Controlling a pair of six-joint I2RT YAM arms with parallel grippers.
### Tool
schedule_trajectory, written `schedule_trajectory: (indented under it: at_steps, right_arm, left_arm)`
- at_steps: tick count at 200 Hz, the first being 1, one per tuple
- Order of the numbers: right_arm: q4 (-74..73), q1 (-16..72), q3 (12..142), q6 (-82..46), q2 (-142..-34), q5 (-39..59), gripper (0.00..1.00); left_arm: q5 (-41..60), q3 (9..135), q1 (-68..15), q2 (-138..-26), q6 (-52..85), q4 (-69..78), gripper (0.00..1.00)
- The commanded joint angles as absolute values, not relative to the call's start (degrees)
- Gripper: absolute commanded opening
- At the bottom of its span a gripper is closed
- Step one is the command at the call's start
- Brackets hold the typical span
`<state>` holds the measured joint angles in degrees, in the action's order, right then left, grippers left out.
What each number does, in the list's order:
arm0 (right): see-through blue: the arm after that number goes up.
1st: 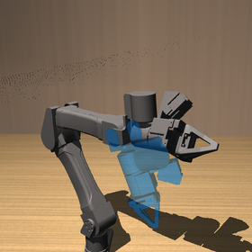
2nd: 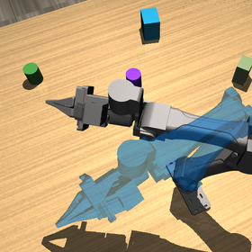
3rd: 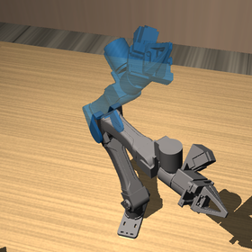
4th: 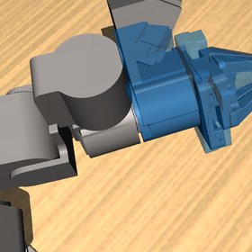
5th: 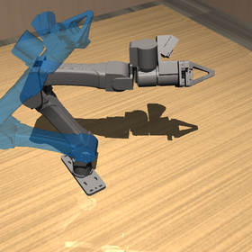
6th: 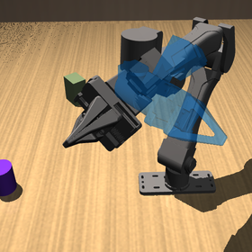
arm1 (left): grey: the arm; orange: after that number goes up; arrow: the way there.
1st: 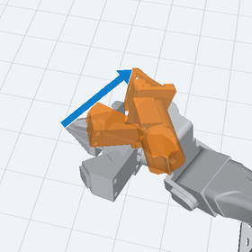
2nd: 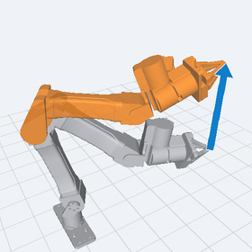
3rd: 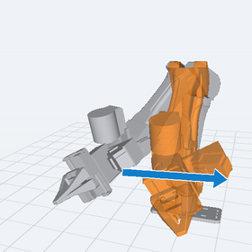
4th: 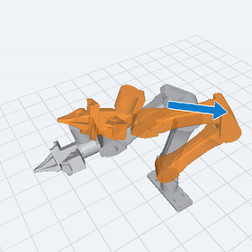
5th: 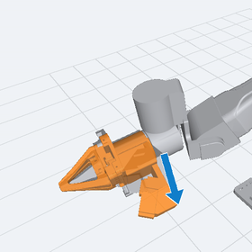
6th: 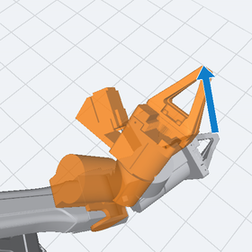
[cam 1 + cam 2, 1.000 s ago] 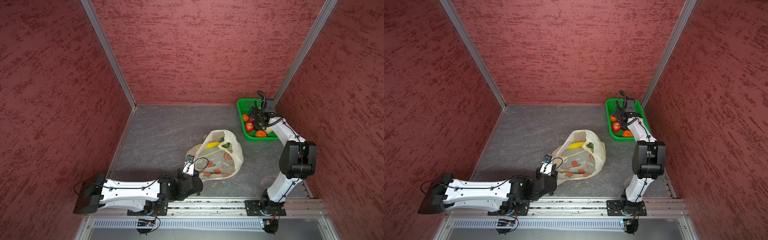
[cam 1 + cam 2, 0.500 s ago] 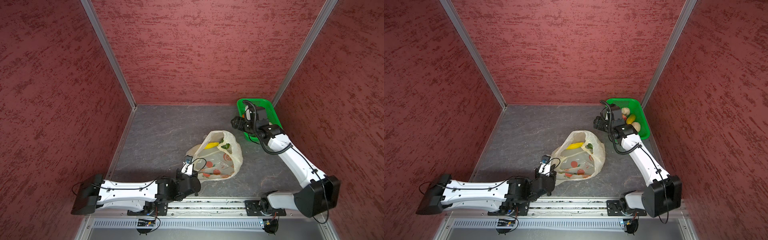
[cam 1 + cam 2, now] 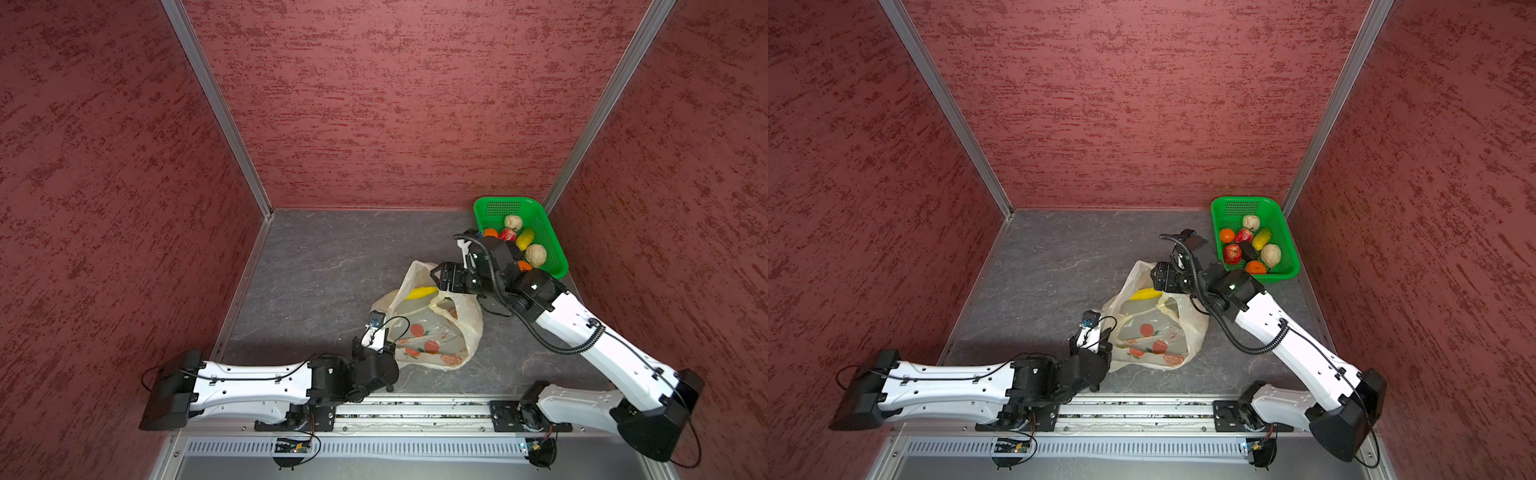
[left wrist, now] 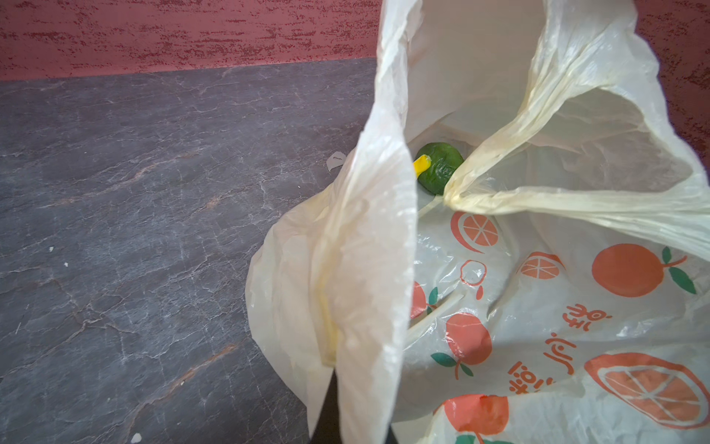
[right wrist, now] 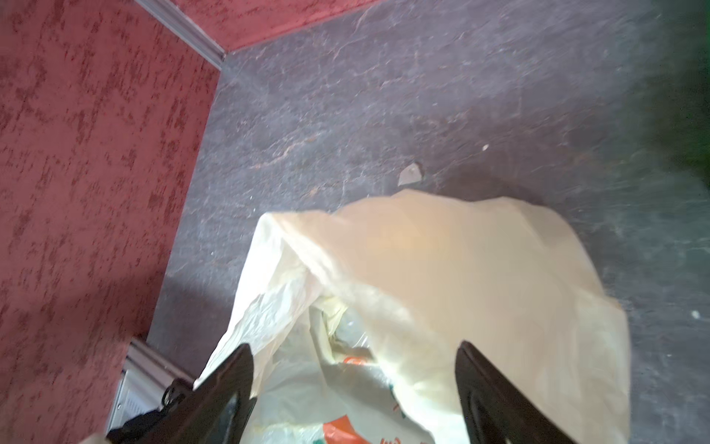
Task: Untie the knot of the plastic bag and take out the fruit
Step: 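Move the right gripper from the basket back into the bag opening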
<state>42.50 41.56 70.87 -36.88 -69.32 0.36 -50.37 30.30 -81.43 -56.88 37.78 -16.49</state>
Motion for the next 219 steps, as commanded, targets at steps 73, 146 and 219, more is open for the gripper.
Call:
schedule_trajectory:
  at_steps: [73,146,219]
  right_arm:
    - [43.34,52.98,71.60,-40.05,-74.12,-5.03,0.82]
    - [37.27,57.46,59.26,-40.62,-77.79,-5.16,0.79]
    - [28.75,57.14,54.53,-39.55,-84.88,-5.07,0.76]
  left_arm:
    - [-50.52,29.79,-81.36,-55.55,36.22,-15.74,0.00]
    - [-51.31,30.77,-81.31,-54.15,35.16,-15.86,0.00]
    - [-51.31,31.66,-81.22,-53.96,33.72,-15.33,0.00]
